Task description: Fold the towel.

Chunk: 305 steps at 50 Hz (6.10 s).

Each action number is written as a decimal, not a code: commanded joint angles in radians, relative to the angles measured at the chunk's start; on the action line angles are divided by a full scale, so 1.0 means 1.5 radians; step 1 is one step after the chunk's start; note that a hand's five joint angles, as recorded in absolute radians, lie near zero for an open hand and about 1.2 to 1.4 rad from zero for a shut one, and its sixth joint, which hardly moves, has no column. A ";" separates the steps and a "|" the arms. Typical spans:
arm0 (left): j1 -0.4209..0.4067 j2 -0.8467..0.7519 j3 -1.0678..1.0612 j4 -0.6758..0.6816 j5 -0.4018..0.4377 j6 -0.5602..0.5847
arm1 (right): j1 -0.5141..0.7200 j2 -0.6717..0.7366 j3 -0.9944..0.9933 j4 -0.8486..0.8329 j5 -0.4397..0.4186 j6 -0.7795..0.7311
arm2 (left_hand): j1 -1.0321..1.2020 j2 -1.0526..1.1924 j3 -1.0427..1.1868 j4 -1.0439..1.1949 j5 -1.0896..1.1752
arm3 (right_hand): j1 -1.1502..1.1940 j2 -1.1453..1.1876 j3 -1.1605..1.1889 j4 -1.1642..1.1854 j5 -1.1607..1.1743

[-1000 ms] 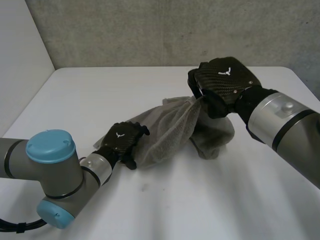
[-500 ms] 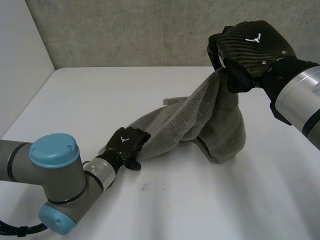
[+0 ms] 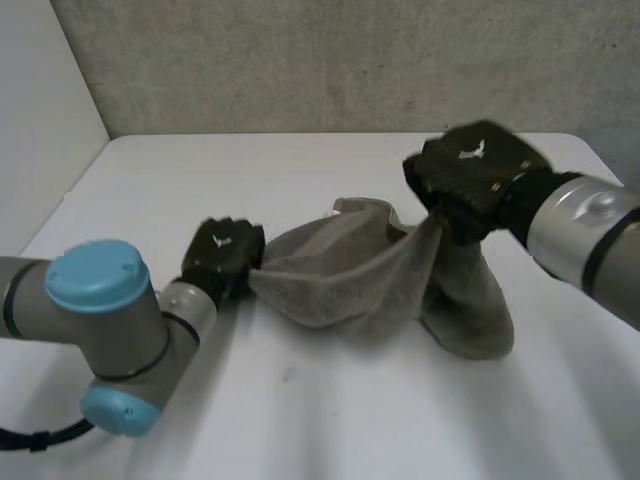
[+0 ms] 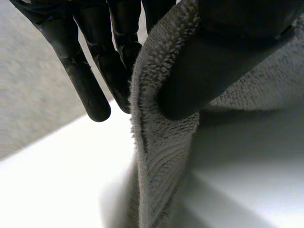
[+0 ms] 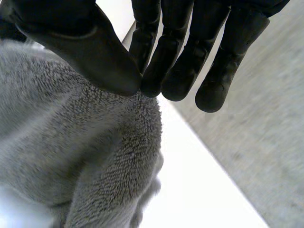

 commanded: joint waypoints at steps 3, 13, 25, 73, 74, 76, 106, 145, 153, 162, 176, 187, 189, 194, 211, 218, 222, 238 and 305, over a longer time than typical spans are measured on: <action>0.045 -0.002 0.178 0.001 0.001 0.091 | 0.001 0.209 -0.262 -0.031 0.088 -0.102 | 0.137 0.120 0.121 0.119 0.131 | 0.044 0.041 0.041 0.038 0.035; 0.046 0.039 0.391 0.066 -0.107 0.091 | 0.007 0.195 -0.283 -0.460 0.123 -0.005 | 0.137 0.120 0.121 0.119 0.131 | 0.044 0.041 0.041 0.038 0.035; 0.044 0.069 0.192 0.006 -0.134 0.085 | 0.016 0.174 -0.086 -0.289 0.108 -0.018 | 0.137 0.120 0.121 0.119 0.131 | 0.044 0.041 0.041 0.038 0.035; 0.139 0.264 -0.318 -0.005 -0.050 0.099 | 0.018 0.204 -0.047 -0.022 -0.047 -0.065 | 0.137 0.120 0.121 0.119 0.131 | -0.619 -0.622 -0.622 -0.625 -0.628; 0.140 0.264 -0.319 -0.003 -0.050 0.098 | 0.022 0.226 -0.063 -0.021 -0.047 -0.080 | 0.137 0.120 0.121 0.119 0.131 | -0.619 -0.622 -0.622 -0.625 -0.628; 0.140 0.264 -0.319 -0.001 -0.050 0.098 | 0.027 0.253 -0.079 -0.022 -0.047 -0.098 | 0.137 0.120 0.121 0.119 0.131 | -0.617 -0.620 -0.620 -0.623 -0.626; 0.151 0.253 -0.322 0.006 -0.050 0.098 | 0.047 0.434 -0.143 -0.059 -0.019 -0.256 | 0.137 0.120 0.121 0.119 0.131 | -0.517 -0.520 -0.520 -0.523 -0.526; 0.151 0.252 -0.330 0.007 -0.050 0.098 | 0.004 0.401 -0.083 -0.111 -0.005 -0.245 | 0.137 0.120 0.121 0.119 0.131 | -0.313 -0.317 -0.316 -0.320 -0.323; 0.151 0.252 -0.330 0.007 -0.050 0.098 | -0.013 0.389 -0.054 -0.131 -0.005 -0.244 | 0.137 0.120 0.121 0.119 0.131 | -0.313 -0.317 -0.316 -0.320 -0.323; 0.151 0.252 -0.331 0.007 -0.050 0.098 | -0.041 0.374 -0.022 -0.135 -0.007 -0.243 | 0.137 0.120 0.121 0.119 0.131 | -0.245 -0.248 -0.248 -0.251 -0.254; 0.151 0.251 -0.331 0.007 -0.050 0.098 | -0.083 0.324 0.043 -0.153 -0.014 -0.242 | 0.137 0.120 0.121 0.119 0.131 | -0.092 -0.095 -0.095 -0.098 -0.101; 0.151 0.251 -0.332 0.007 -0.050 0.098 | -0.112 0.265 0.134 -0.195 -0.016 -0.224 | 0.137 0.120 0.121 0.119 0.131 | 0.044 0.041 0.041 0.038 0.035; 0.151 0.249 -0.332 0.007 -0.050 0.098 | -0.117 0.252 0.151 -0.201 -0.016 -0.211 | 0.137 0.120 0.121 0.119 0.131 | 0.044 0.041 0.041 0.038 0.035; 0.151 0.235 -0.332 0.008 -0.050 0.098 | -0.160 0.175 0.229 -0.236 -0.030 -0.133 | 0.118 0.101 0.101 0.100 0.112 | 0.044 0.041 0.041 0.038 0.035; 0.149 0.142 -0.326 0.105 -0.050 0.157 | -0.350 0.038 0.366 -0.322 -0.200 0.117 | -0.146 -0.163 -0.162 -0.163 -0.152 | 0.044 0.041 0.041 0.038 0.035; 0.150 0.115 -0.310 0.118 -0.048 0.187 | -0.354 0.036 0.371 -0.328 -0.221 0.162 | -0.335 -0.351 -0.351 -0.352 -0.341 | 0.044 0.041 0.041 0.038 0.035; 0.150 0.111 -0.309 0.118 -0.048 0.187 | -0.354 0.036 0.373 -0.332 -0.221 0.162 | -0.356 -0.373 -0.372 -0.374 -0.362 | 0.044 0.041 0.041 0.038 0.035; 0.162 0.148 -0.327 0.113 -0.049 0.188 | -0.381 0.004 0.386 -0.382 -0.186 0.202 | -0.354 -0.371 -0.370 -0.372 -0.360 | 0.044 0.041 0.041 0.038 0.035; 0.209 0.246 0.058 -0.352 0.055 0.189 | -0.344 0.024 -0.064 0.181 -0.133 -0.123 | 0.137 0.120 0.121 0.119 0.131 | 0.044 0.041 0.041 0.038 0.035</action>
